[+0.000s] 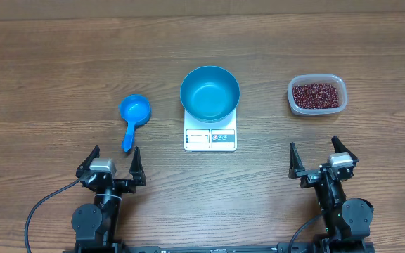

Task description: Scoop item into bowl and weigh 150g on scale

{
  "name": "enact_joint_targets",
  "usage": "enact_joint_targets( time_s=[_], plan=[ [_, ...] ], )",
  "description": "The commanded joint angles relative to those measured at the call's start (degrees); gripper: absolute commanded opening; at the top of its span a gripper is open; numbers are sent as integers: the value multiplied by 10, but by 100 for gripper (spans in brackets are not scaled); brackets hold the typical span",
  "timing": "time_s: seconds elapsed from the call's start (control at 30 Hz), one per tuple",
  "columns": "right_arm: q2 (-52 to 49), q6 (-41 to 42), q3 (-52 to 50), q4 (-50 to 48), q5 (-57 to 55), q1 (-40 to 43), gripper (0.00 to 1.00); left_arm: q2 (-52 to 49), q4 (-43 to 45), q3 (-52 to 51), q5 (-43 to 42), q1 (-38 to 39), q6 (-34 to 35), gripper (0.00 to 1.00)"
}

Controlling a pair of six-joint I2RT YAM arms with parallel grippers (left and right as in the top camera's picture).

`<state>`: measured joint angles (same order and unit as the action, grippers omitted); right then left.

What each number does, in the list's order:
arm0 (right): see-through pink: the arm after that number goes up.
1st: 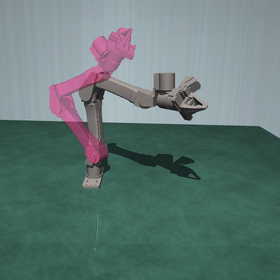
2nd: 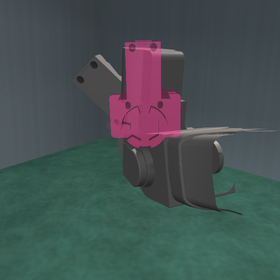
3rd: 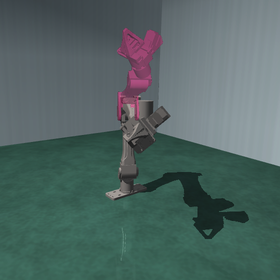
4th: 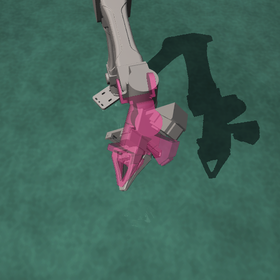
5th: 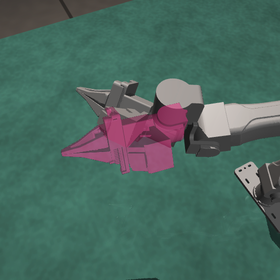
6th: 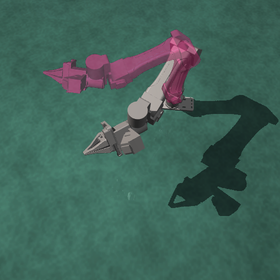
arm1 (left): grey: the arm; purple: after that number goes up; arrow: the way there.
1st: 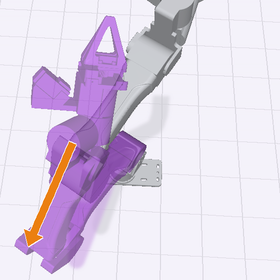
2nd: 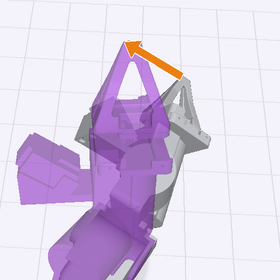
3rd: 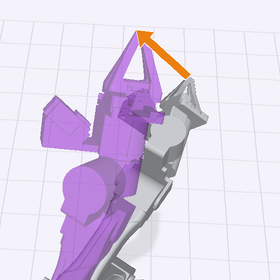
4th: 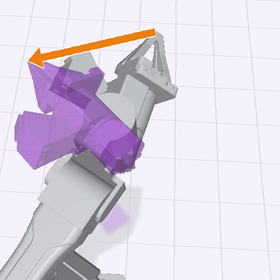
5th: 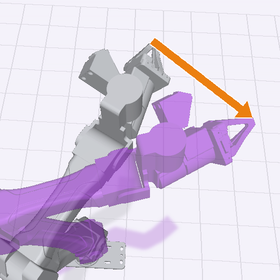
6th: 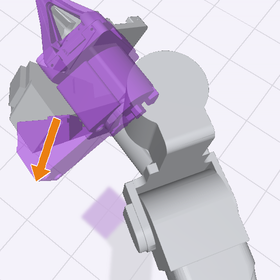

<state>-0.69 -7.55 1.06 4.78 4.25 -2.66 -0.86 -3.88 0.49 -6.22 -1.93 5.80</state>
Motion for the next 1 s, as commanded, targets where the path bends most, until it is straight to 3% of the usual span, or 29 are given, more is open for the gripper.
enact_joint_targets(
  time_s=[0.0,0.27,0.5,0.67,0.87,0.97],
  plan=[
    [5,-2,-6,-3,-1,2,100,6,-2,1,2,-3,-7,100],
    [5,-2,-6,-3,-1,2,100,-48,-85,143,55,-3,-20,99],
    [5,-2,-6,-3,-1,2,100,-290,-149,370,66,-3,-52,100],
    [5,-2,-6,-3,-1,2,100,-554,-351,661,1,-4,-157,100],
    [5,-2,-6,-3,-1,2,100,-792,-572,905,-85,-25,-275,100],
    [5,-2,-6,-3,-1,2,100,-875,-640,963,-77,-27,-294,100]
  ],
)
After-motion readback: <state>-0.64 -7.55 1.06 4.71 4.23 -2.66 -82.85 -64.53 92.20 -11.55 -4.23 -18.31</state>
